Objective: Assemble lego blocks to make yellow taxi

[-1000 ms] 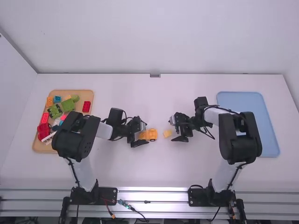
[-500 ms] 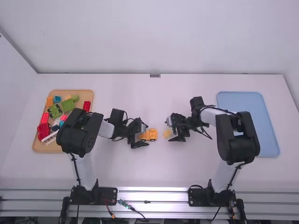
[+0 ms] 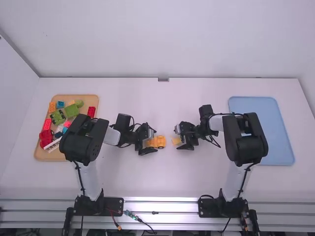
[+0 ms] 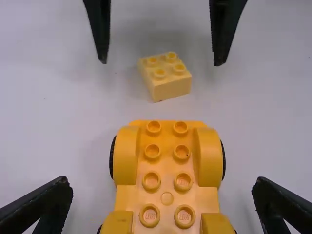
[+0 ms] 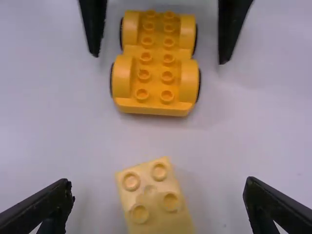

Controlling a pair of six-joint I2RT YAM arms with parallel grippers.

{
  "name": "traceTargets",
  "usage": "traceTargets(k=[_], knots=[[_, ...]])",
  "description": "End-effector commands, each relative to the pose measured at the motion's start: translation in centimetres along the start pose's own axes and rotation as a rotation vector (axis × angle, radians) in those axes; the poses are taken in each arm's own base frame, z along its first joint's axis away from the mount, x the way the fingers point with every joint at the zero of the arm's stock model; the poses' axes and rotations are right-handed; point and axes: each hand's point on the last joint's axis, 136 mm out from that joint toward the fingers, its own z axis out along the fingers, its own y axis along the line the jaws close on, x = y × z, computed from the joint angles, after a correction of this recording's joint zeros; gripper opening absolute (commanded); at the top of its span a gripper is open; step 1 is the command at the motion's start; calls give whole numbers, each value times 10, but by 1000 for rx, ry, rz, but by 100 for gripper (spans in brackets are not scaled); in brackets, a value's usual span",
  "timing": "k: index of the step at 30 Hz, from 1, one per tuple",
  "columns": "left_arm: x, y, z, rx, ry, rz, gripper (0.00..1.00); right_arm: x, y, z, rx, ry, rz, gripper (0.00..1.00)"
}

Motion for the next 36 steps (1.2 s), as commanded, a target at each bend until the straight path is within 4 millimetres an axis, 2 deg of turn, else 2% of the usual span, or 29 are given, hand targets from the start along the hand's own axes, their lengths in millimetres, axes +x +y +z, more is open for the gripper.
traceTargets(k=[1,6,12,29,30,36], knots=[[-5,-2,1,20,-28,-17,99,3,7,3,-19,-16,-17,90],[-4,-4,1,27,-26,-25,99,12,5,6,-25,2,4,85],[-1,-8,1,26,-26,-23,99,14,4,7,-38,0,21,70],[-1,-9,1,18,-30,-16,99,9,2,6,-41,-16,23,59],[-1,-9,1,20,-32,-16,99,10,2,6,-41,-9,24,53],[-2,-8,1,18,-32,-13,99,12,3,6,-44,5,26,47]])
